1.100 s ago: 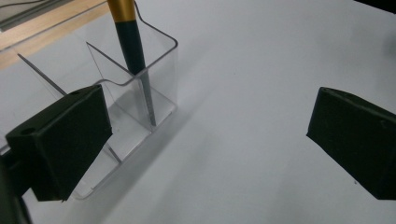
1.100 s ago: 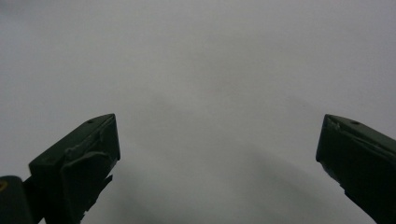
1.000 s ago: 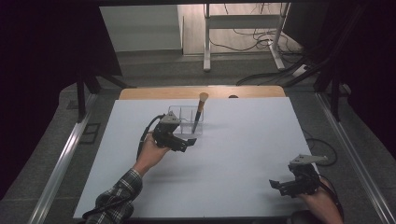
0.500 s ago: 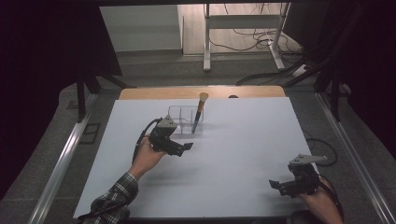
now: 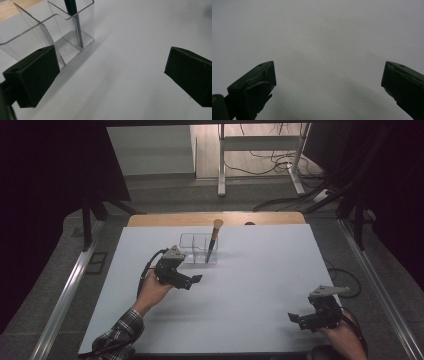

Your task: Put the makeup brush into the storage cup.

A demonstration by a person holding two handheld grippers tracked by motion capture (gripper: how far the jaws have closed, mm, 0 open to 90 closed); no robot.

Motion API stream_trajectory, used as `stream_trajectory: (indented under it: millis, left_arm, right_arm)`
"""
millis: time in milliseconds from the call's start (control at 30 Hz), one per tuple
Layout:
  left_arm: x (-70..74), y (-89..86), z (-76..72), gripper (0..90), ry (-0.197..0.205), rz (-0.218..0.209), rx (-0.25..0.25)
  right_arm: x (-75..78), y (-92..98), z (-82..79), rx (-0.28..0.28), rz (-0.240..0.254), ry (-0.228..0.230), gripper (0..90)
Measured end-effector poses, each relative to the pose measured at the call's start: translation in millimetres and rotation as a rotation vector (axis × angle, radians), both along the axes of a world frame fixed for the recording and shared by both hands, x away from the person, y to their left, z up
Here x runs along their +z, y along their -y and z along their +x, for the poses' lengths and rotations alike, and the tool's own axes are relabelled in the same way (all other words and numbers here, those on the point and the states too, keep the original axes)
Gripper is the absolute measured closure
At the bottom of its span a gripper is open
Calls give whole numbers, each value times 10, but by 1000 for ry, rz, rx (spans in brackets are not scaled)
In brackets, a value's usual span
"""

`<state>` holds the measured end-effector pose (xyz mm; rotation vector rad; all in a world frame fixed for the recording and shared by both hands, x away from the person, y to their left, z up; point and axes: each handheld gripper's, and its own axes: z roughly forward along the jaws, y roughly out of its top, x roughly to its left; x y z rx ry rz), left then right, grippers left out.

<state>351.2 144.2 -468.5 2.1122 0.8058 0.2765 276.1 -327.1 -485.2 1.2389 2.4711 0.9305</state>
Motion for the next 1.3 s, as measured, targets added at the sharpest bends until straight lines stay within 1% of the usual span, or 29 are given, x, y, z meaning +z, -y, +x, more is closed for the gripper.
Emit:
stream_trajectory:
  millis: [333,633,800,1000,1067,1133,1300]
  left_arm:
    - [9,-76,-79,0,-2,3,4]
    - [9,-158,-162,0,-5,-2,20]
    - [7,-178,-199,0,-11,-13,24]
    - [-7,-210,-249,0,-10,-1,30]
    - [-11,-221,-264,0,-10,-1,29]
    - [-16,-238,-281,0,-11,-12,28]
    - [-28,-281,-327,0,-11,-18,11]
  right_arm:
    - [0,0,0,-1,-1,0,0]
    - [0,-1,1,0,-1,0,0]
    - [2,-2,0,0,0,1,0]
    - [2,1,2,2,1,3,0]
    - [4,1,0,1,3,2,0]
    - [3,1,1,0,3,2,0]
    - [4,1,1,1,4,2,0]
